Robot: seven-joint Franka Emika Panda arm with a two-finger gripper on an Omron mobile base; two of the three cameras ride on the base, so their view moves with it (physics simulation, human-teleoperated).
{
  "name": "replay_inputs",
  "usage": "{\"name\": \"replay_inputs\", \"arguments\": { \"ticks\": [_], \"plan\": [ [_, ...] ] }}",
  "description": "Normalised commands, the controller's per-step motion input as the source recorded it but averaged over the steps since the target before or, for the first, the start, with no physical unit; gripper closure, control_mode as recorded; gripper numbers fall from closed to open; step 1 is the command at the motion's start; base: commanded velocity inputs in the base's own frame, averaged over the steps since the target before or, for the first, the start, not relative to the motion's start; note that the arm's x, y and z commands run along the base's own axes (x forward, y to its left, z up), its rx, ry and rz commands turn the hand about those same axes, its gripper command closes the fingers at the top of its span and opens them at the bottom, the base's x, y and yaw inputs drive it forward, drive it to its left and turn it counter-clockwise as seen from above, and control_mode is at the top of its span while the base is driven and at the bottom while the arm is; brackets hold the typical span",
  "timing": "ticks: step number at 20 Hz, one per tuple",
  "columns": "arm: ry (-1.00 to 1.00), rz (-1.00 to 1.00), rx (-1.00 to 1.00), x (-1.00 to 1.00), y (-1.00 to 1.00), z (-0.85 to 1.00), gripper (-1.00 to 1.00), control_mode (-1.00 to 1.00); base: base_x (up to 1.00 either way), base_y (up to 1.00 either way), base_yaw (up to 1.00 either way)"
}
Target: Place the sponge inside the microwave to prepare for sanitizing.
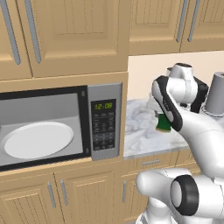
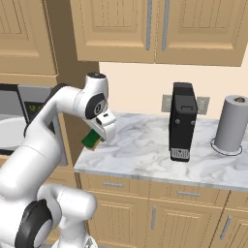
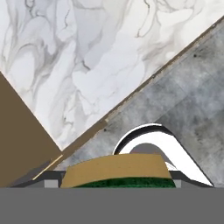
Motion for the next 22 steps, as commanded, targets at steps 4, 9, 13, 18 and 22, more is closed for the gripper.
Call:
{"name": "replay_inputs", "arguments": {
  "ticks": [4,9,13,18,22],
  "plan": [
    [-0.12,0.00,-0.07,-0.27,0.00,-0.17,1.00,-1.00,0.00,0.00,0.00],
    [-0.02,0.00,-0.01,-0.21,0.00,-0.04,1.00,-1.00,0.00,0.00,0.00],
    [0.00,0.00,0.00,-0.04,0.00,0.00,1.00,-1.00,0.00,0.00,0.00],
    [0.00,0.00,0.00,0.00,0.00,0.00,1.00,-1.00,0.00,0.00,0.00],
    [0.00,0.00,0.00,0.00,0.00,0.00,1.00,1.00,-0.13,0.01,0.00]
  ]
}}
